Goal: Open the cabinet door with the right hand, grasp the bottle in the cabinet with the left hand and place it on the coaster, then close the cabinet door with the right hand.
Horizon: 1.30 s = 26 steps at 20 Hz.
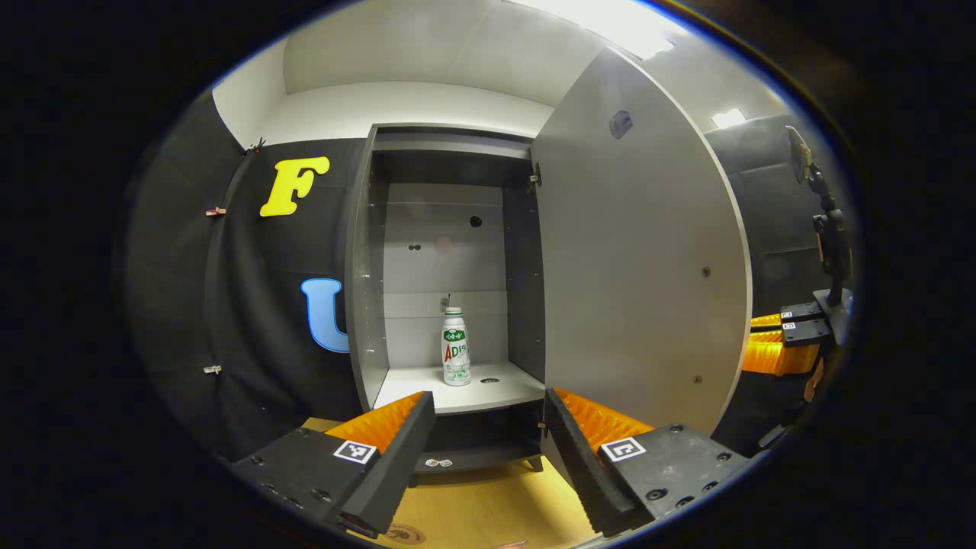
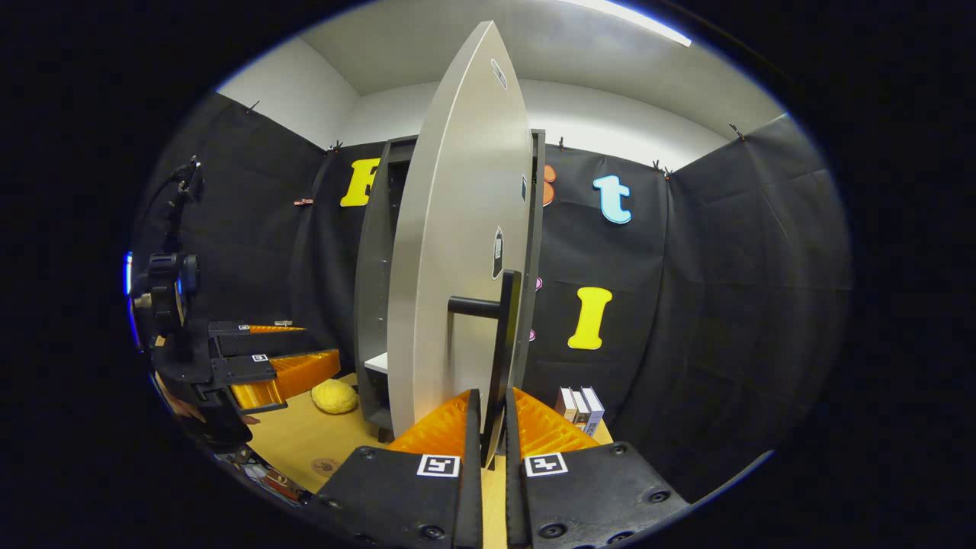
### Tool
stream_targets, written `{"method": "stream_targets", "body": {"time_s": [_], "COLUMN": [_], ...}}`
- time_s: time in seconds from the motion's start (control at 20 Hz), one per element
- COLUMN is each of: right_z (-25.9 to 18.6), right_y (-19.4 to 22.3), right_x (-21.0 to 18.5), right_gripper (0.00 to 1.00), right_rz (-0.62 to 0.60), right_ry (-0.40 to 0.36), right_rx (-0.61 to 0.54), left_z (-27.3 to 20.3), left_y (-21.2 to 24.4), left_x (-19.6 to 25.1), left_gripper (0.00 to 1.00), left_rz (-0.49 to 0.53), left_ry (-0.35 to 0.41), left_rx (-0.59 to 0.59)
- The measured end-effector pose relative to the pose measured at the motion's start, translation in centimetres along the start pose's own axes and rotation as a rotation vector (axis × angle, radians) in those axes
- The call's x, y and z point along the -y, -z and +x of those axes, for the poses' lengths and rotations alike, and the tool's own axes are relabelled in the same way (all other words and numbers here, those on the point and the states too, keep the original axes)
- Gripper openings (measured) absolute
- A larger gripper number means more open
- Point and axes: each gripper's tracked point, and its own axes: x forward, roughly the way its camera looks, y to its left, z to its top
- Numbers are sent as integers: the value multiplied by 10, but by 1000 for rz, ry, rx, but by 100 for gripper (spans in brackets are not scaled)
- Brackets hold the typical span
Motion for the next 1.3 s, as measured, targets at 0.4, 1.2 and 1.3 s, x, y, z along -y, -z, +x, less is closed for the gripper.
{"method": "stream_targets", "body": {"time_s": [0.4,1.2,1.3], "right_z": [-10,-51,-56], "right_y": [4,6,4], "right_x": [37,42,41], "right_gripper": [2,10,10], "right_rz": [48,-13,-33], "right_ry": [52,314,384], "right_rx": [-7,-25,-23], "left_z": [5,182,214], "left_y": [-1,0,2], "left_x": [3,-66,-70], "left_gripper": [92,92,94], "left_rz": [-4,-82,-80], "left_ry": [31,76,106], "left_rx": [8,3,2]}}
